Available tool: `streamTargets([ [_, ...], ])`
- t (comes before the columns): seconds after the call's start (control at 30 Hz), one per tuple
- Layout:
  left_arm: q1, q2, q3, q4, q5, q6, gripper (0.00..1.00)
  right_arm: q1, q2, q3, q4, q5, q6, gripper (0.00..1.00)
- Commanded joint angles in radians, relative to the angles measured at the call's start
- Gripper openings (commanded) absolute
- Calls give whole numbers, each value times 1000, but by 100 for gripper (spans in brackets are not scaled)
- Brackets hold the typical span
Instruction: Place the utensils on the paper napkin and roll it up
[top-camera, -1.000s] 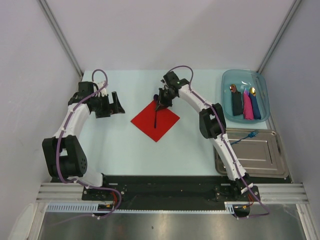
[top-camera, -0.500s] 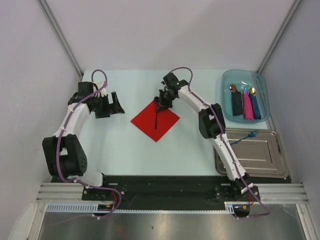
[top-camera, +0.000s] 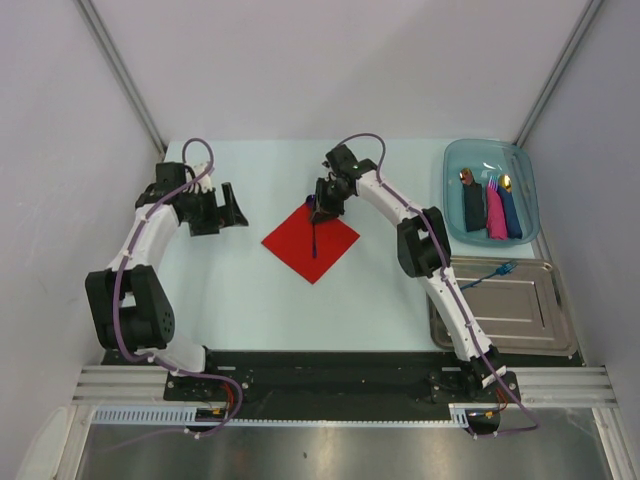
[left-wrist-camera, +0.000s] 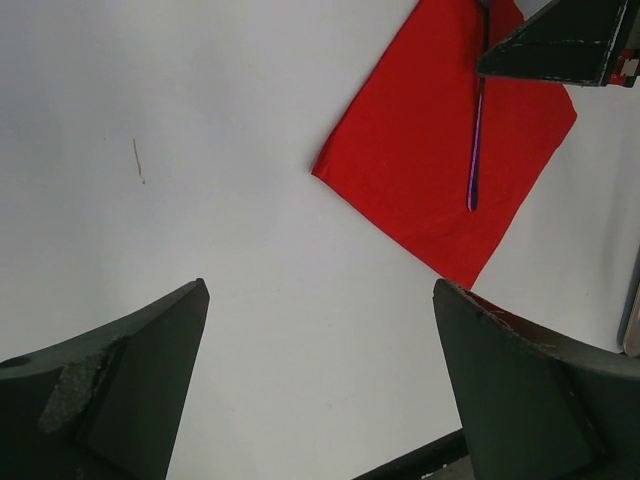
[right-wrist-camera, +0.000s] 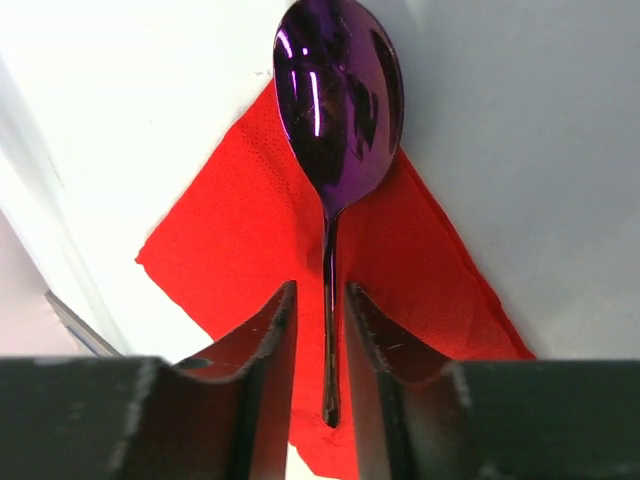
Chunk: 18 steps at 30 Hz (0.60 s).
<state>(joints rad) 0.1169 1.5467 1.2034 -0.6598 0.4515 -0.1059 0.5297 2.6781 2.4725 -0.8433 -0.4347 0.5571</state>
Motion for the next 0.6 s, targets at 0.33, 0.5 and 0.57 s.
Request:
streamTargets([
  [0.33, -43, -112, 119, 84, -19, 58, 100, -190, -603, -328, -3, 42, -33, 63],
  [0.5, -72, -201, 52, 137, -63, 46, 100, -399, -967, -697, -43, 117, -40, 64],
  [0.57, -74, -211, 32, 137, -86, 19, 100, -521, -1138, -877, -77, 131, -60, 65],
])
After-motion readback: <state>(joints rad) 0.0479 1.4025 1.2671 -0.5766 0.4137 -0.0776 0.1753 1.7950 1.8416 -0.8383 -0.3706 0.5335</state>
